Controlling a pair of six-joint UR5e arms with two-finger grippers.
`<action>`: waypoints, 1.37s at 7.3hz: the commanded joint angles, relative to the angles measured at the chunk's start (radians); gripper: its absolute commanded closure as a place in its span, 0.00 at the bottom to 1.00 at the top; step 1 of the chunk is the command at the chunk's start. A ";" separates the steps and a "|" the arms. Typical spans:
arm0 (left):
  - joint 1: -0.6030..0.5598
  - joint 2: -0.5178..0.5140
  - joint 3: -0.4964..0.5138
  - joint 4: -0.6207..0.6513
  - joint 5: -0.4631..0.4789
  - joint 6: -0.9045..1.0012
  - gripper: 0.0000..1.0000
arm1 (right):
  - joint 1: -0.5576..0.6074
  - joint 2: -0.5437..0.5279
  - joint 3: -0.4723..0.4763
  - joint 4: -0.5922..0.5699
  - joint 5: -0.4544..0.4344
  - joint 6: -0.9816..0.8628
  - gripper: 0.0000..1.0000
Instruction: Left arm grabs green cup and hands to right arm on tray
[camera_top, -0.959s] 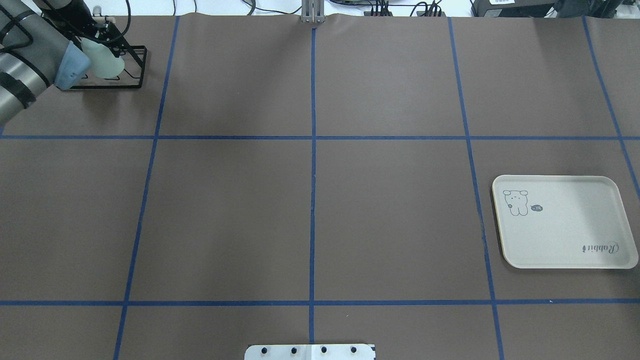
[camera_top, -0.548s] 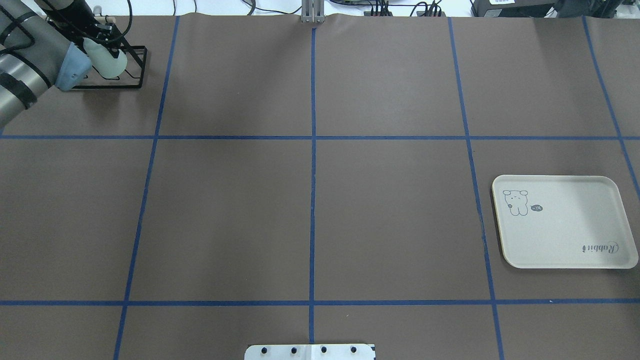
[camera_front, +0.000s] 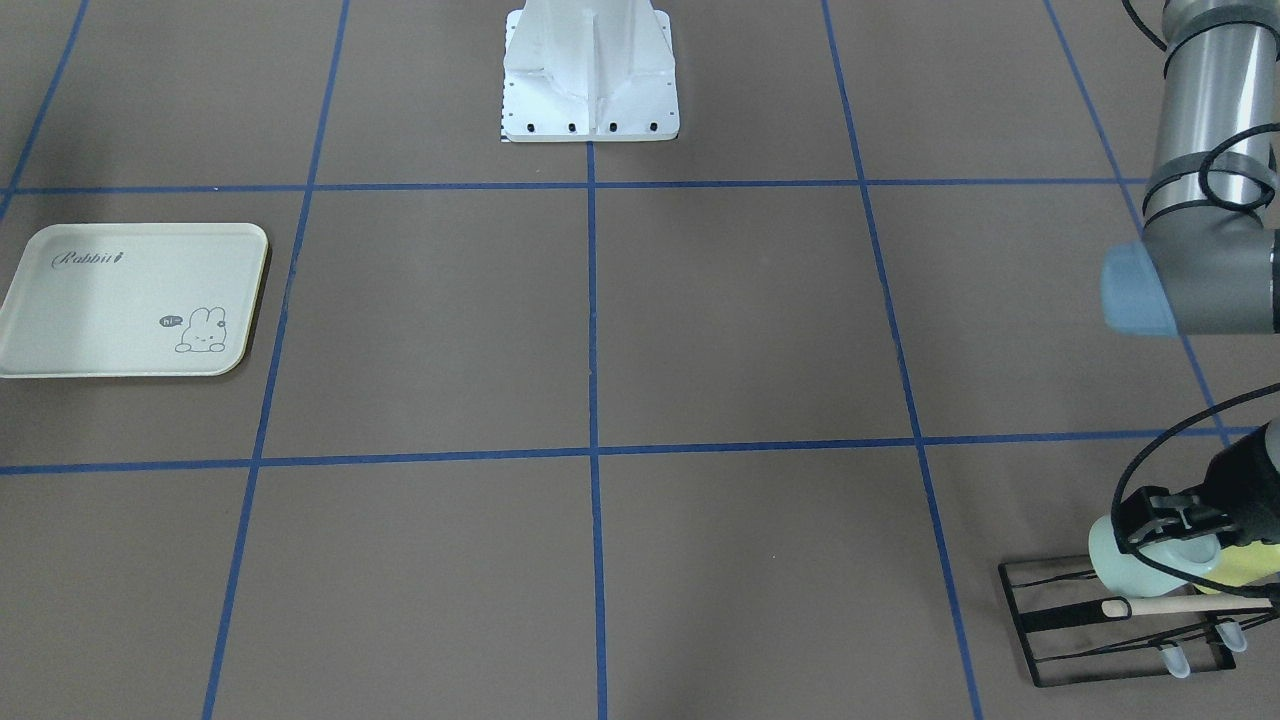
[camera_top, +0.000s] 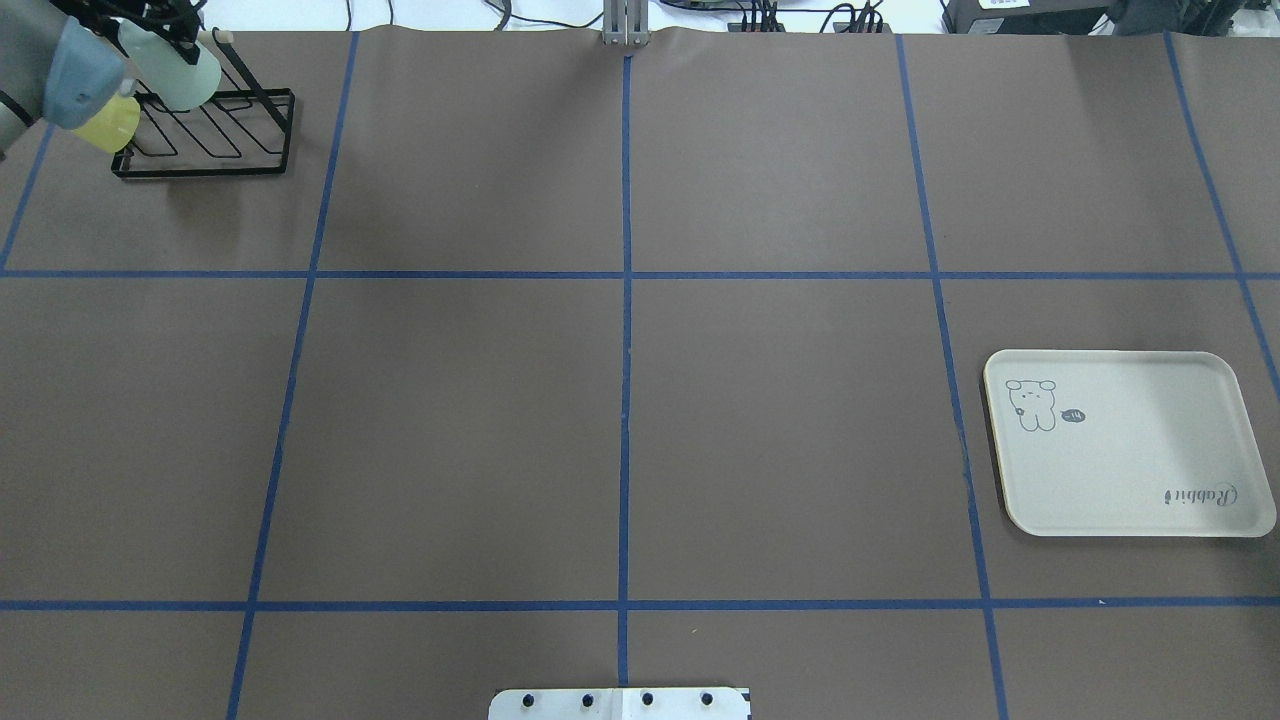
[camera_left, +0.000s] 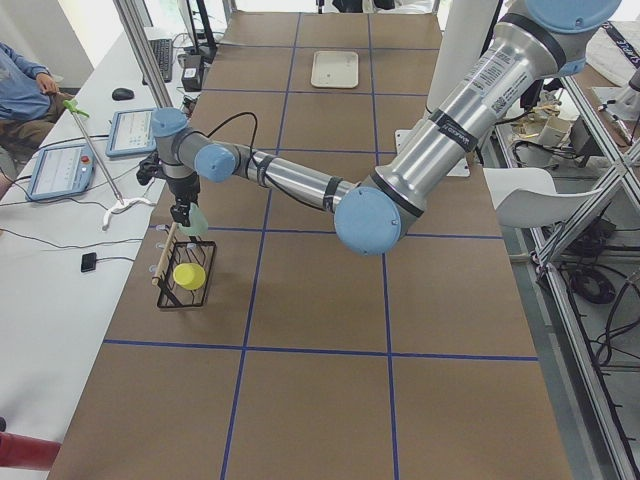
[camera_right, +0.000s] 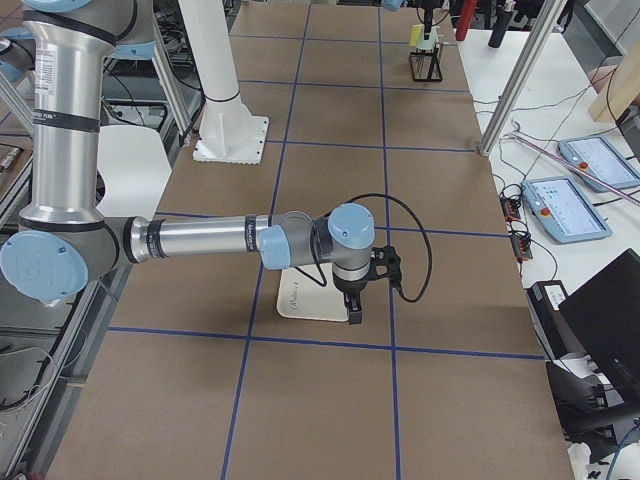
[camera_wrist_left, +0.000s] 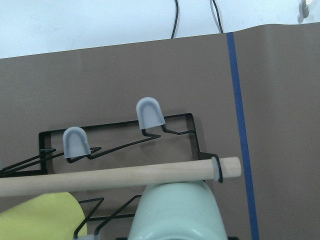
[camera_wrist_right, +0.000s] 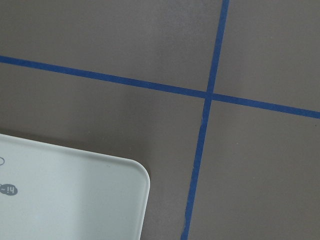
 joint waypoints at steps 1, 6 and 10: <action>-0.027 0.039 -0.167 0.130 -0.016 0.022 1.00 | 0.000 0.013 0.000 0.000 -0.001 0.000 0.00; 0.249 -0.013 -0.549 0.193 -0.160 -0.726 1.00 | -0.151 0.075 0.021 0.350 0.049 0.512 0.00; 0.477 -0.013 -0.608 -0.432 -0.154 -1.469 1.00 | -0.330 0.110 0.021 1.042 0.199 1.374 0.00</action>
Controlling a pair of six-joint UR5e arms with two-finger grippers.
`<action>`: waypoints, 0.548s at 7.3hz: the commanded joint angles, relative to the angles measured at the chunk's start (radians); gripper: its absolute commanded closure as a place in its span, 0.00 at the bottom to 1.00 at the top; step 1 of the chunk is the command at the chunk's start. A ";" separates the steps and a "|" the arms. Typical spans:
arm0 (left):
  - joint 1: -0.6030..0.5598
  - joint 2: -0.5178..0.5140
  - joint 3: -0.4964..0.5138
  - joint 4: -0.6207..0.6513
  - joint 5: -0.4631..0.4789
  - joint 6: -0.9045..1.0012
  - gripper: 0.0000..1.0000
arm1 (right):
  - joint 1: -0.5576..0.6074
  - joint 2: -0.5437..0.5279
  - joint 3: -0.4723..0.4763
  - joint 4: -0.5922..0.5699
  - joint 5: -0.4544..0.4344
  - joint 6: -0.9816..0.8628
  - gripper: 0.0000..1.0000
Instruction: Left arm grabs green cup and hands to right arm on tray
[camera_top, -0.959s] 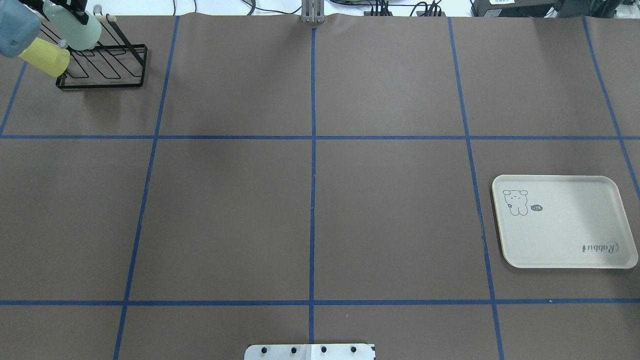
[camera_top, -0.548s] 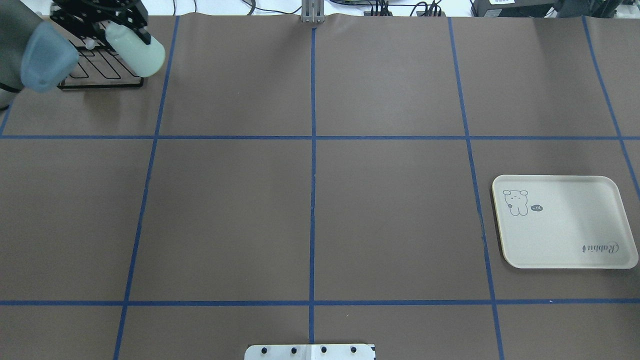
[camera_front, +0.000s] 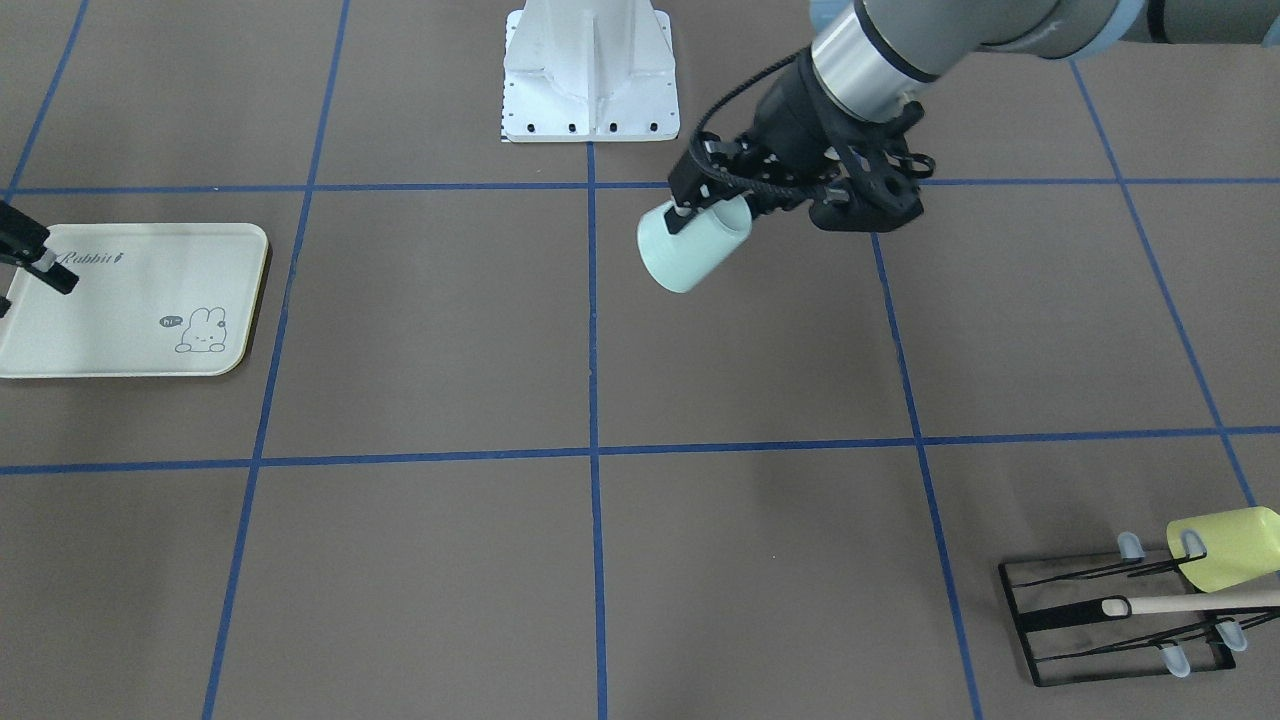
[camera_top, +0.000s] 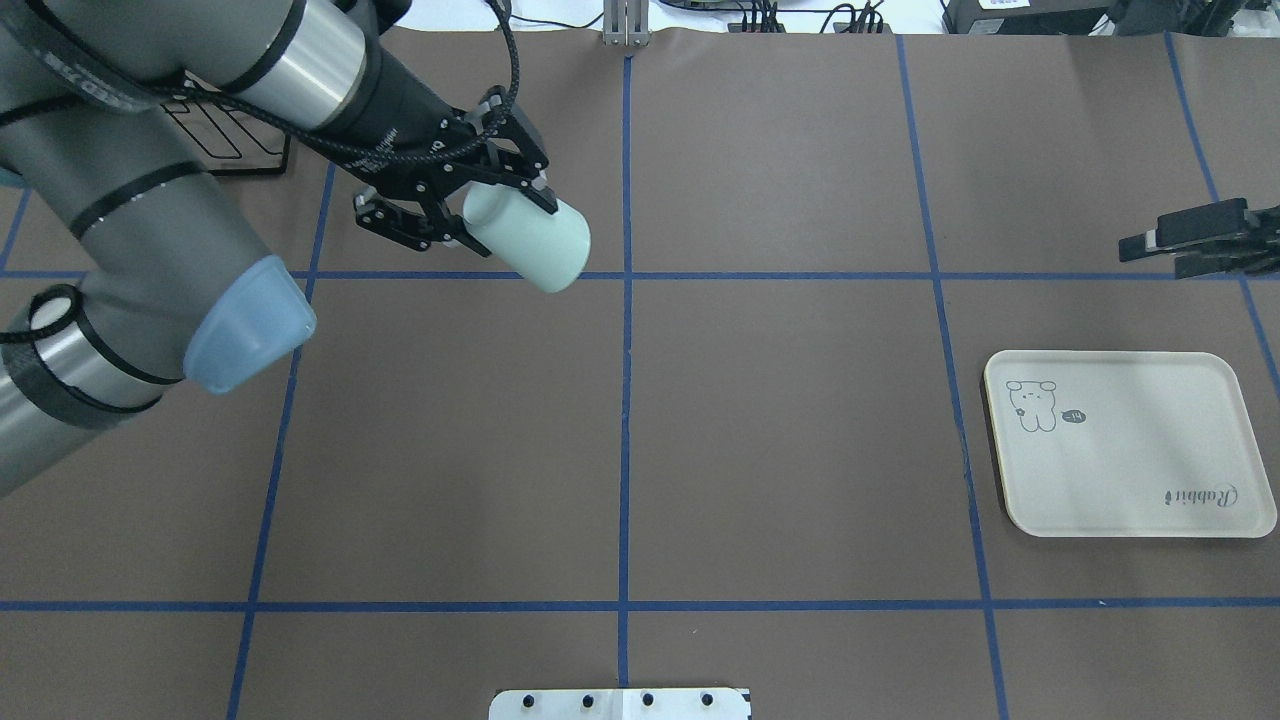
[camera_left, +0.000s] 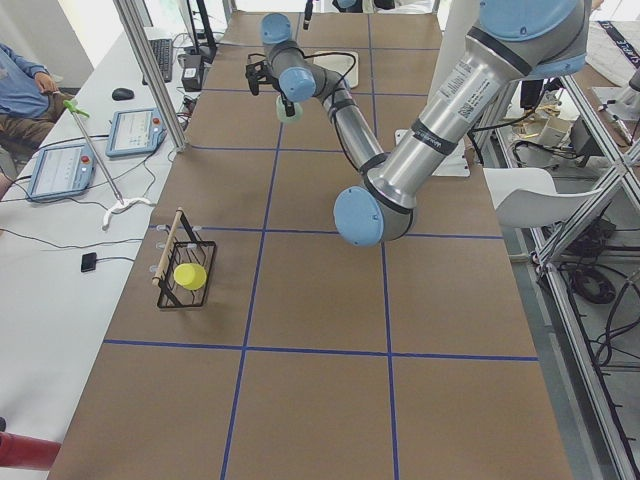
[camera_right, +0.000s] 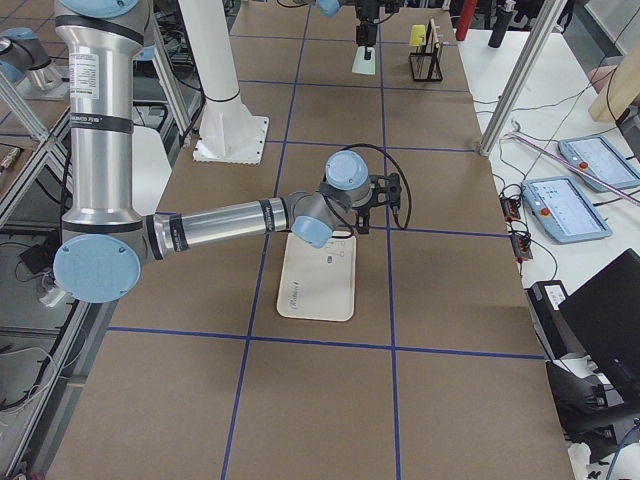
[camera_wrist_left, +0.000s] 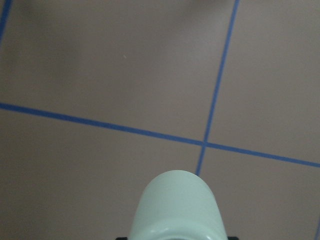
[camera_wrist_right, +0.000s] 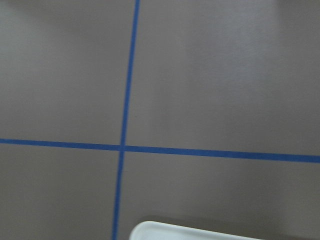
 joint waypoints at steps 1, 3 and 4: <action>0.060 -0.002 -0.004 -0.302 0.006 -0.307 1.00 | -0.056 0.062 -0.003 0.304 0.063 0.421 0.00; 0.067 -0.004 0.005 -0.403 0.040 -0.380 1.00 | -0.129 0.238 0.003 0.363 0.057 0.730 0.00; 0.075 -0.003 0.006 -0.528 0.111 -0.490 1.00 | -0.158 0.313 0.014 0.365 0.056 0.842 0.00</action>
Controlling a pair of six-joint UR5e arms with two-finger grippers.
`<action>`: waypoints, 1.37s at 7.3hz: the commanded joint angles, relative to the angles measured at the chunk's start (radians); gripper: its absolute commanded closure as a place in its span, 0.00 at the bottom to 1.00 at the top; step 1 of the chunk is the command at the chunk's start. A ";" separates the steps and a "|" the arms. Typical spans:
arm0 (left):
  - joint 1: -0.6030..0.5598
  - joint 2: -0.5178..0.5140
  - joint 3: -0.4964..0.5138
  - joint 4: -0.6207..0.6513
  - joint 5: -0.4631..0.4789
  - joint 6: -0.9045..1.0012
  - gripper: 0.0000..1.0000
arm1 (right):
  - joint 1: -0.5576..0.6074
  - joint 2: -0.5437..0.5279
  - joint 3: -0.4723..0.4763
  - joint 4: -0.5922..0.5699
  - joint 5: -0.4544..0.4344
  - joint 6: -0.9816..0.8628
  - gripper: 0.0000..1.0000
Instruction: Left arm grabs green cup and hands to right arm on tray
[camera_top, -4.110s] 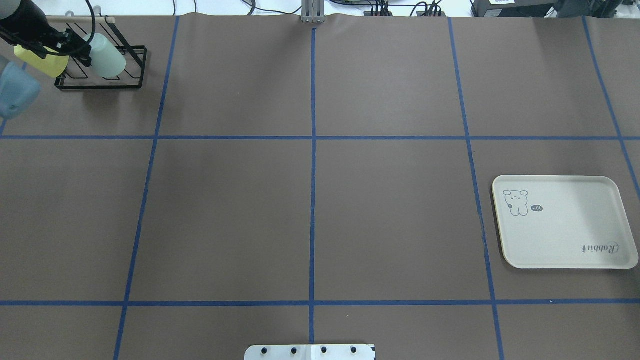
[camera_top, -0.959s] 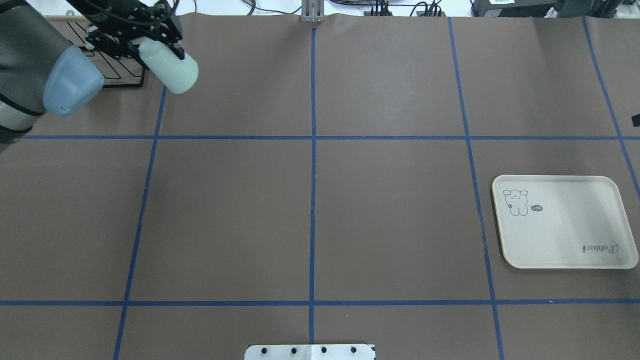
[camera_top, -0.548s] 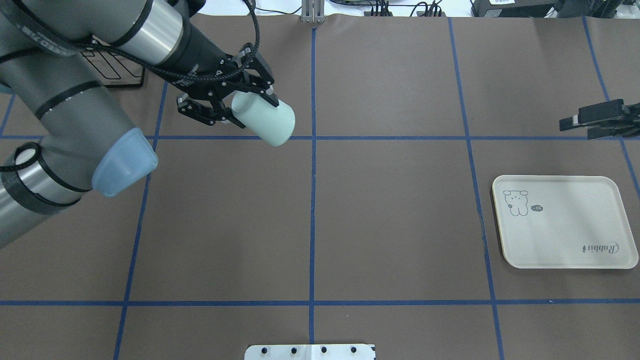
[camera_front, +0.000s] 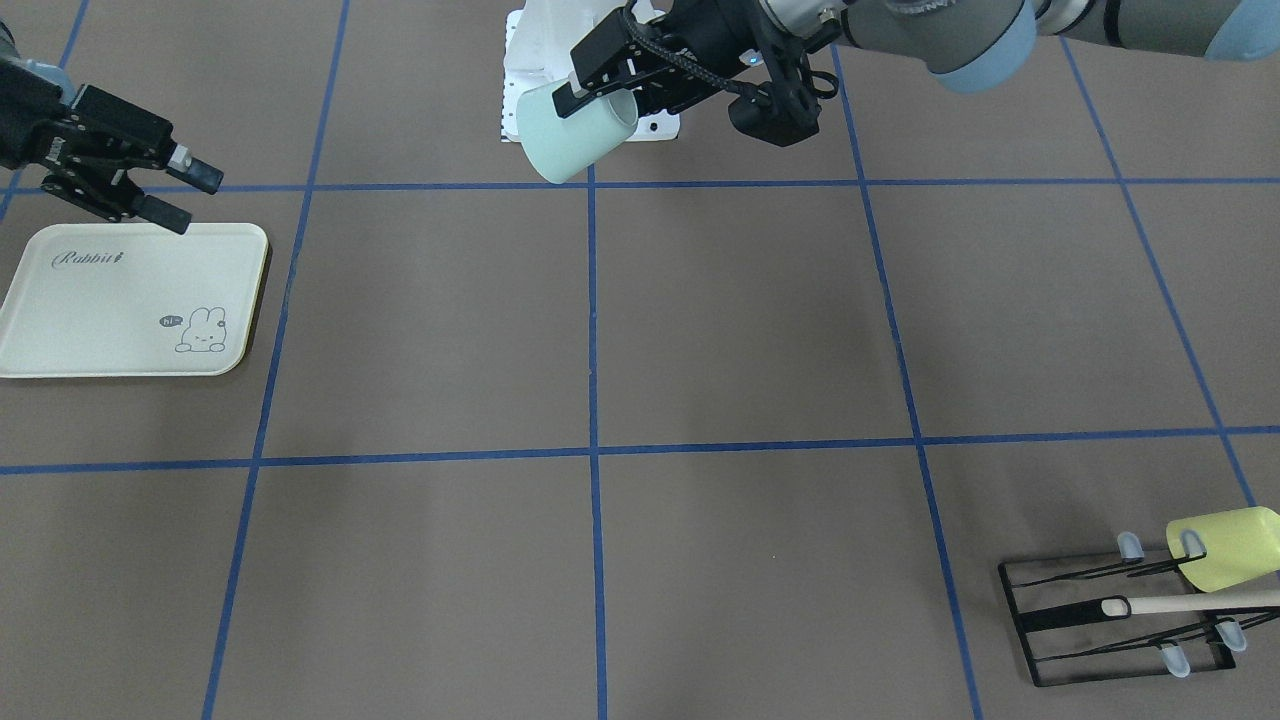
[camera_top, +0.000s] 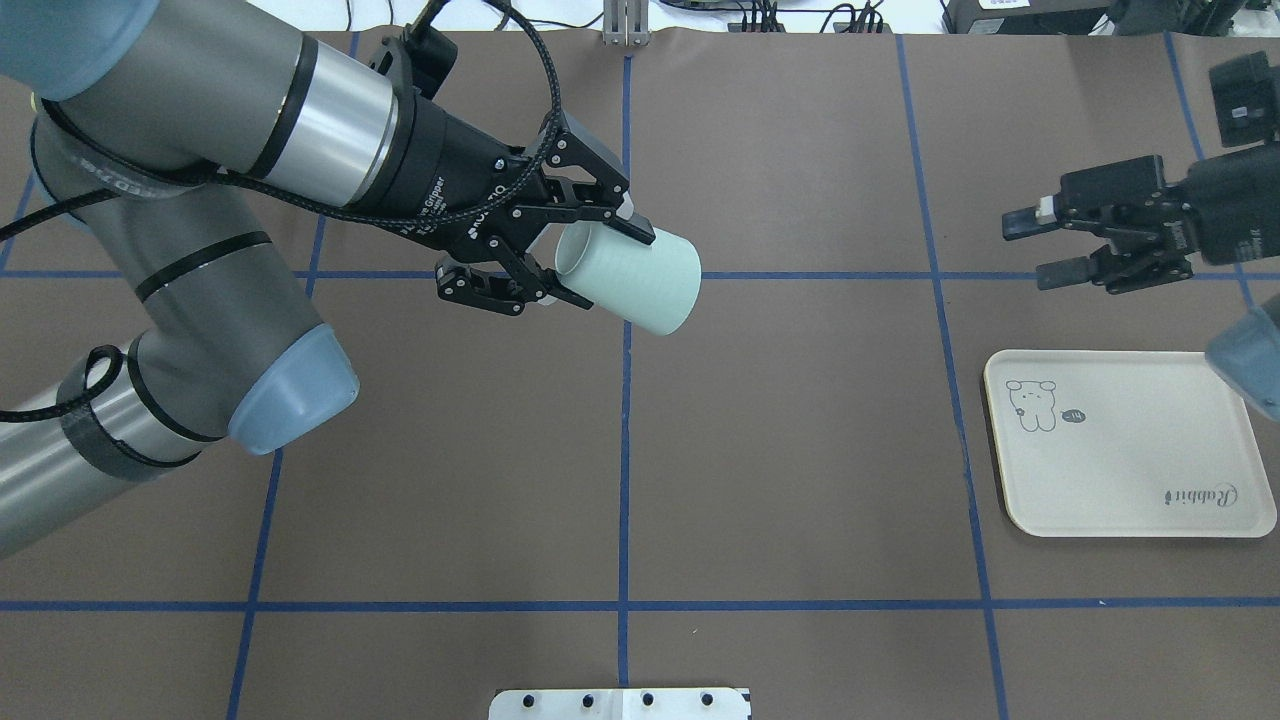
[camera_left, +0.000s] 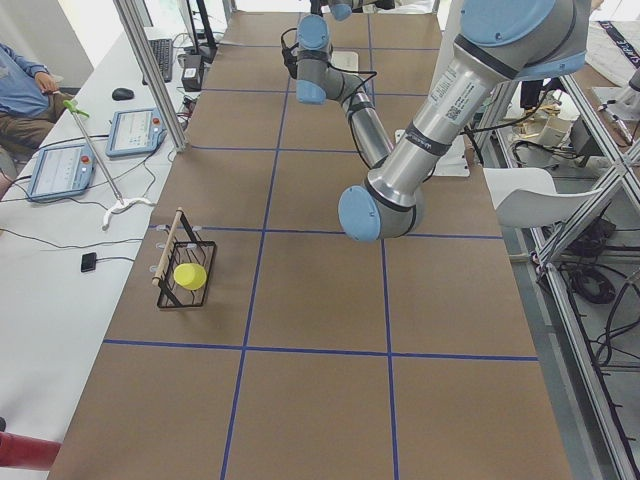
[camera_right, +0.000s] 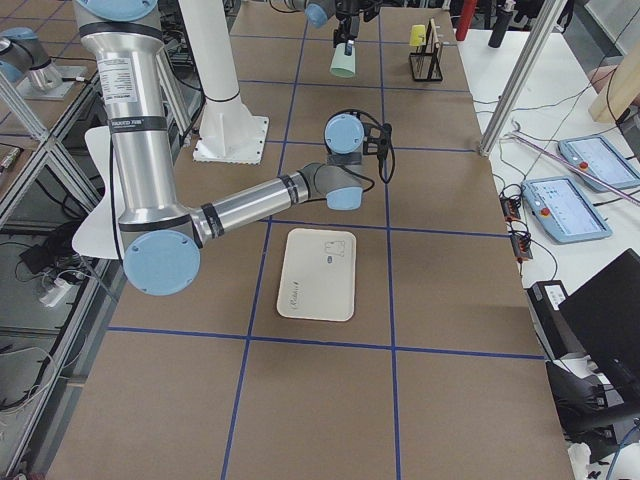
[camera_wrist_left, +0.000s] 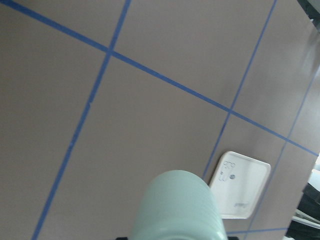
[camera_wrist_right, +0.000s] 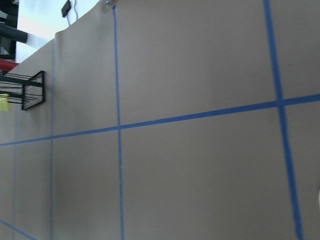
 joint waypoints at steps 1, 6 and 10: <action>0.021 0.011 0.038 -0.329 0.137 -0.250 1.00 | -0.072 0.155 0.020 0.023 -0.004 0.227 0.01; 0.031 0.021 0.085 -0.630 0.210 -0.438 1.00 | -0.242 0.197 0.035 0.313 -0.301 0.551 0.01; 0.031 0.042 0.076 -0.723 0.236 -0.513 1.00 | -0.313 0.194 0.034 0.373 -0.434 0.553 0.01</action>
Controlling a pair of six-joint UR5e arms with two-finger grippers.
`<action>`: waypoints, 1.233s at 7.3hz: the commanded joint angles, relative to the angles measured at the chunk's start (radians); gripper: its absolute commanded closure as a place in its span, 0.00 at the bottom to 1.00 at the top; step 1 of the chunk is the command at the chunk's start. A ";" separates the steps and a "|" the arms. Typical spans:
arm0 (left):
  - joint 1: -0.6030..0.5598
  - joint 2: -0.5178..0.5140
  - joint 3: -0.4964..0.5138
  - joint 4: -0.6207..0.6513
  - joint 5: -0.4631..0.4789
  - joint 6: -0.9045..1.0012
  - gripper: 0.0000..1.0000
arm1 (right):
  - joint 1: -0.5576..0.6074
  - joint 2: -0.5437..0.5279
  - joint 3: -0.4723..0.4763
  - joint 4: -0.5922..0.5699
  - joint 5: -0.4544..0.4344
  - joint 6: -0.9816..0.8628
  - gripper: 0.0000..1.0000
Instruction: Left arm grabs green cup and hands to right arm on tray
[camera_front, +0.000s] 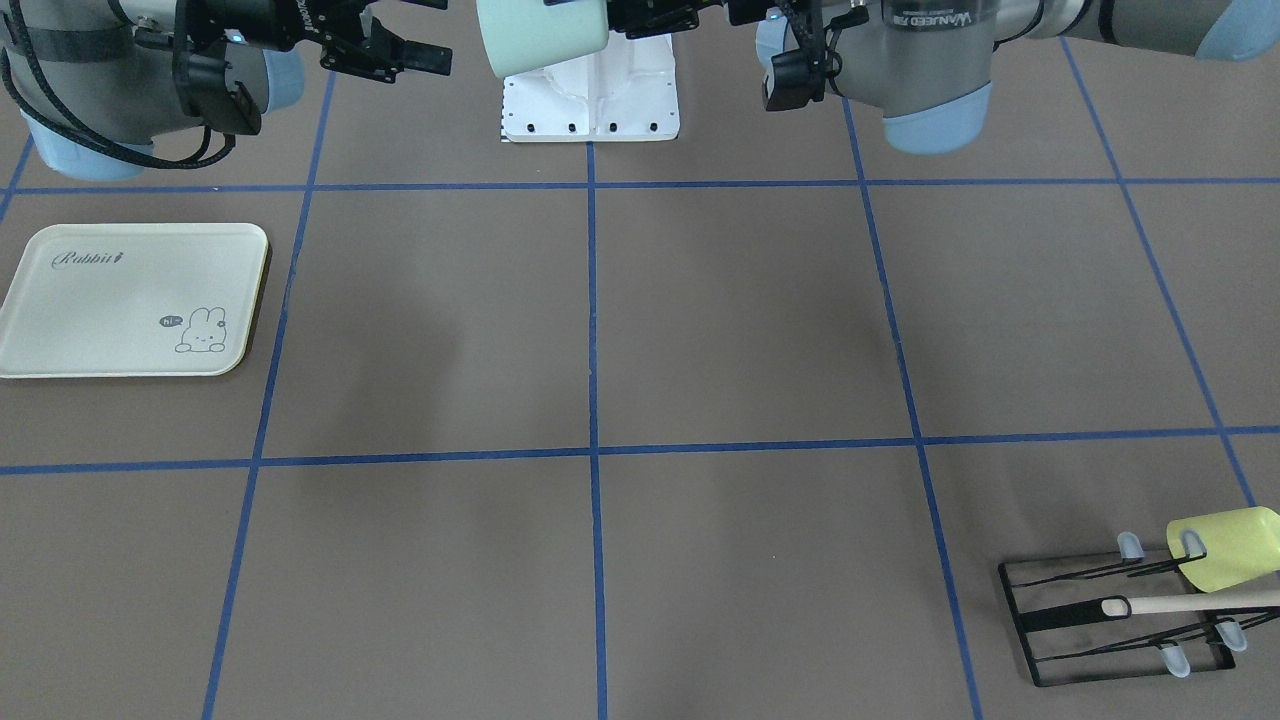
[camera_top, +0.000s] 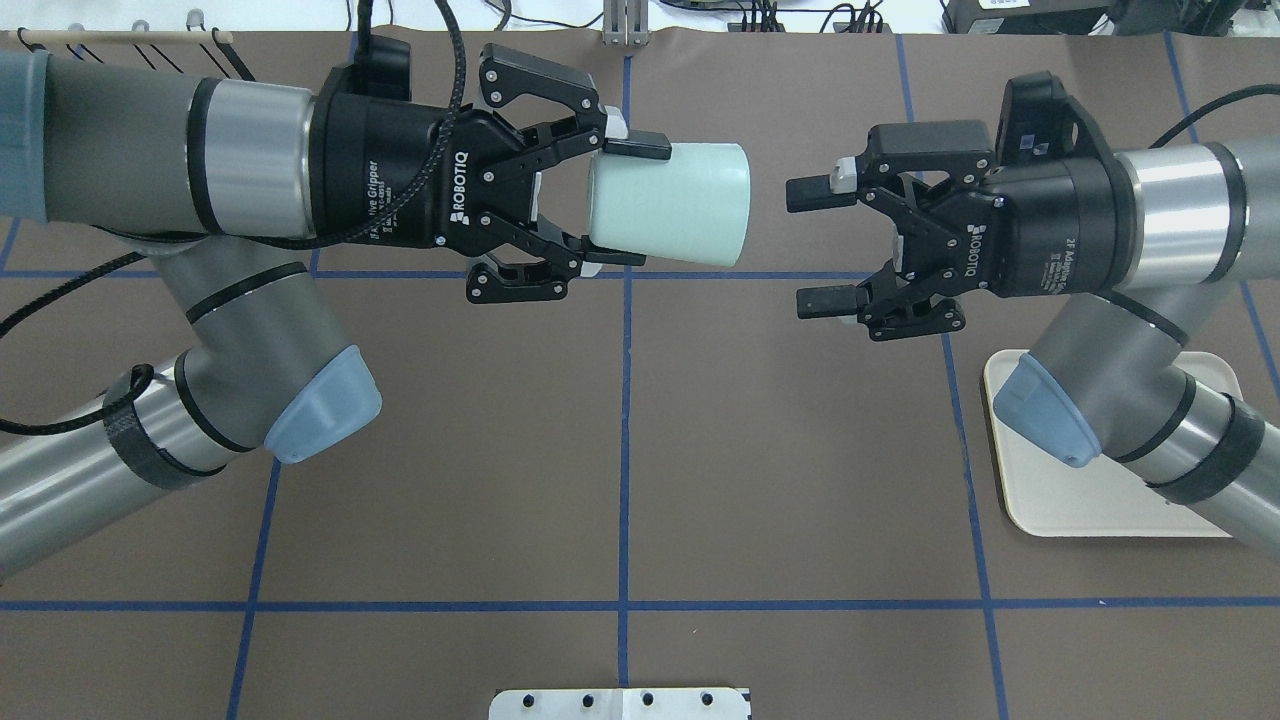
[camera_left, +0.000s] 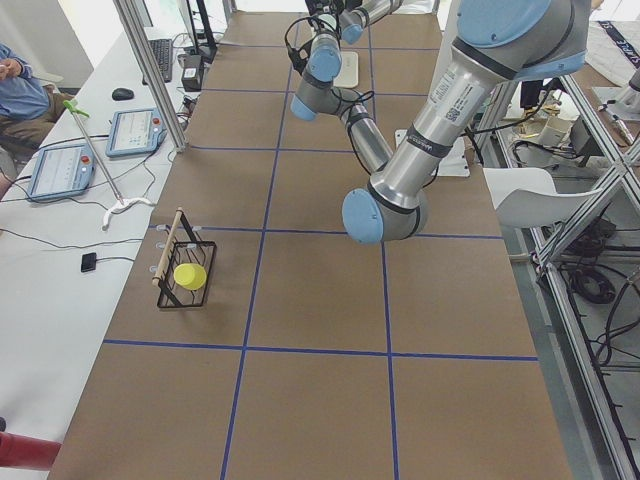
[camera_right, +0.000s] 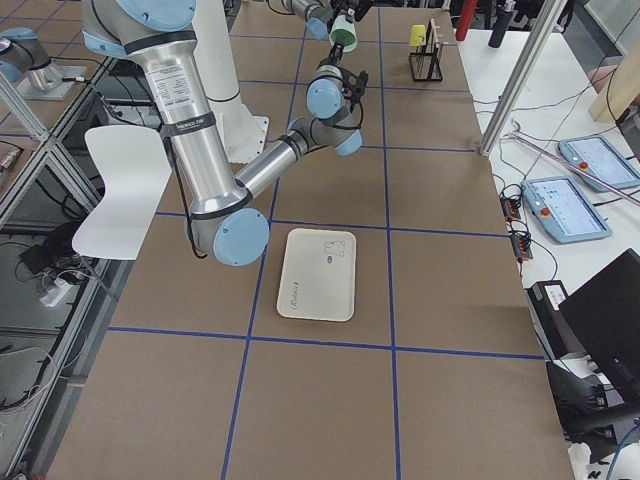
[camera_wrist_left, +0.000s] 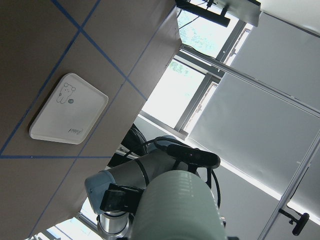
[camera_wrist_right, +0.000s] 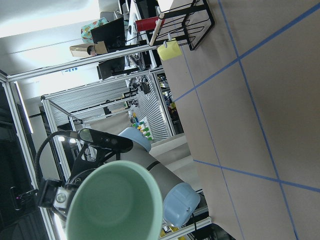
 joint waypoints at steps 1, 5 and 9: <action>0.006 0.008 -0.006 -0.025 0.005 -0.036 1.00 | -0.023 -0.002 0.000 0.007 -0.042 0.001 0.01; 0.064 0.004 -0.040 -0.024 0.085 -0.044 1.00 | -0.026 -0.002 0.000 0.027 -0.063 0.002 0.01; 0.087 -0.005 -0.039 -0.015 0.097 -0.042 1.00 | -0.032 -0.002 0.003 0.030 -0.063 0.004 0.01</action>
